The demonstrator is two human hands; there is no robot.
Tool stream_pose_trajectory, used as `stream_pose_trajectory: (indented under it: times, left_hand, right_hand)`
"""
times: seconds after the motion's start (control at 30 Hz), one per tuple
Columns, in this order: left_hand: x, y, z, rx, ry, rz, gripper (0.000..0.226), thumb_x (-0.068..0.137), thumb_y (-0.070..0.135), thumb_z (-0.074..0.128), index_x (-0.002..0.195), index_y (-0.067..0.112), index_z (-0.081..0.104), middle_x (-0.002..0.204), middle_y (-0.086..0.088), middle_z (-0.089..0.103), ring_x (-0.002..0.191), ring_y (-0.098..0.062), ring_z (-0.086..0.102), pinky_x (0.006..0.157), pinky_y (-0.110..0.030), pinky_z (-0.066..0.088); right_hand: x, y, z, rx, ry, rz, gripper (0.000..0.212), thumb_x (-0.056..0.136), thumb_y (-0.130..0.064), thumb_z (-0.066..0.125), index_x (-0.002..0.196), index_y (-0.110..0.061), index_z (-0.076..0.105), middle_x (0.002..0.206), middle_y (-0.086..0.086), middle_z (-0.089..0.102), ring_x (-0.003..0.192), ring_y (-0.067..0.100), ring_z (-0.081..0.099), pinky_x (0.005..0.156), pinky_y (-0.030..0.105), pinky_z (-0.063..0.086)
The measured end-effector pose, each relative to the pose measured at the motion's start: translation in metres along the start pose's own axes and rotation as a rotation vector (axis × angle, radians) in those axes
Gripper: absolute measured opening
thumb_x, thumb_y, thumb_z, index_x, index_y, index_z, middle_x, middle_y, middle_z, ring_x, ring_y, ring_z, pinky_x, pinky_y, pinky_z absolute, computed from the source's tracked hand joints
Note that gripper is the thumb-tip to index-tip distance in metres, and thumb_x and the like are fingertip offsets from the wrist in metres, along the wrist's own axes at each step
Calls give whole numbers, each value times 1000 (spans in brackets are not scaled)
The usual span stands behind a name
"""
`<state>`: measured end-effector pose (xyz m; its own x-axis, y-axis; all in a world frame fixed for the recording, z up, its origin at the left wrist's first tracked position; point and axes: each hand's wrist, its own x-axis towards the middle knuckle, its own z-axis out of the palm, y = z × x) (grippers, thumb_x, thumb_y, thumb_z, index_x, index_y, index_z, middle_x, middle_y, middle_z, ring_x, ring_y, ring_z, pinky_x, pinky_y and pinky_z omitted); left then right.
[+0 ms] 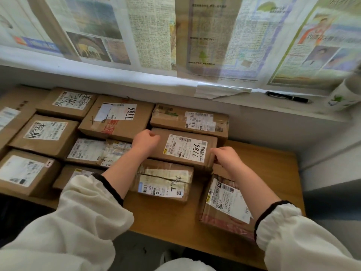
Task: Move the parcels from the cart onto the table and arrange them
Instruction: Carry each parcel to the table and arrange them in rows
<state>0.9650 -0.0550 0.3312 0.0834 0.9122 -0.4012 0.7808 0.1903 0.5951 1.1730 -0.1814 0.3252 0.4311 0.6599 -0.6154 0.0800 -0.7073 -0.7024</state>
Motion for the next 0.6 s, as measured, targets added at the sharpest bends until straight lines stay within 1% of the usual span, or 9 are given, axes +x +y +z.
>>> stream_pose_trajectory:
  times: [0.03,0.1,0.2,0.27,0.33,0.4,0.47,0.53,0.6]
  left_hand:
    - [-3,1,-2,-8,9,13,37,92,30,51,125,13,55,122,-7,58,103,-20,52,79,-31,40]
    - [-9,4,-10,-31,29,49,37,92,31,51,124,14,56,119,-5,59,99,-18,51,77,-31,40]
    - [-23,14,-28,-58,47,108,34,90,32,51,120,16,58,111,-1,58,95,-16,50,73,-31,40]
    - [-36,23,-41,-40,67,163,32,90,33,51,118,17,58,107,1,57,94,-15,51,71,-30,42]
    - [-50,35,-51,-59,86,224,32,91,34,52,118,18,57,106,3,55,95,-15,50,73,-31,44]
    - [-64,51,-61,-64,113,304,34,91,35,54,120,19,56,106,5,54,98,-13,49,77,-31,44]
    - [-76,72,-68,-38,166,412,35,89,37,59,118,19,59,102,7,54,96,-12,50,79,-30,42]
    - [-84,96,-70,-69,171,496,34,85,37,64,113,19,62,97,7,57,90,-10,53,79,-29,44]
    - [-88,123,-62,-125,124,553,32,82,36,67,110,20,63,92,9,58,82,-3,54,78,-30,50]
  right_hand:
    - [-1,-2,-3,-1,-10,-12,22,92,-26,51,92,-11,67,94,5,70,88,18,64,71,33,51]
    - [-8,-7,-9,-9,-18,-42,22,93,-27,51,82,-16,66,87,-1,70,82,12,63,59,26,43]
    - [-23,-17,-19,8,-10,-94,23,93,-30,51,81,-19,66,84,-6,70,80,10,64,56,22,38]
    - [-34,-24,-27,9,3,-120,25,93,-32,51,88,-15,68,88,-1,71,86,16,65,59,24,41]
    - [-48,-32,-39,-8,36,-150,28,93,-33,52,88,-11,69,88,1,71,88,20,65,65,28,46]
    - [-62,-41,-56,-17,71,-170,28,92,-33,52,87,-11,69,86,2,72,88,22,66,78,37,52]
    - [-75,-47,-80,-6,127,-189,30,91,-33,53,90,-7,69,87,5,73,90,27,67,88,44,52]
    - [-85,-50,-108,40,191,-217,27,91,-31,53,87,-9,67,84,3,73,86,25,69,81,42,55]
    - [-96,-49,-139,102,268,-237,22,91,-30,53,85,-12,65,81,2,72,79,20,70,62,34,56]
